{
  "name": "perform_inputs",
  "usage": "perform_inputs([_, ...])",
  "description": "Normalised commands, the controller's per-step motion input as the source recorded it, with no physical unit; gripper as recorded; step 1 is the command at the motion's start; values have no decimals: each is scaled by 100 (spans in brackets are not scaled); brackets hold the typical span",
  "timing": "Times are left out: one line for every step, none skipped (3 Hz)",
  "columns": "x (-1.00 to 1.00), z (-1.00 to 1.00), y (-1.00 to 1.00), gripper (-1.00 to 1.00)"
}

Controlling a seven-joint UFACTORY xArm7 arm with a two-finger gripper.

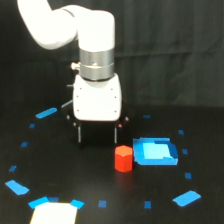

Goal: Pick up the red object from the table

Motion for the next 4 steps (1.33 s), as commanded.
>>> perform_inputs([24,29,-100,100])
perform_inputs([56,-36,-100,100])
perform_inputs([-40,-32,-45,42])
perform_inputs([18,-54,48,-90])
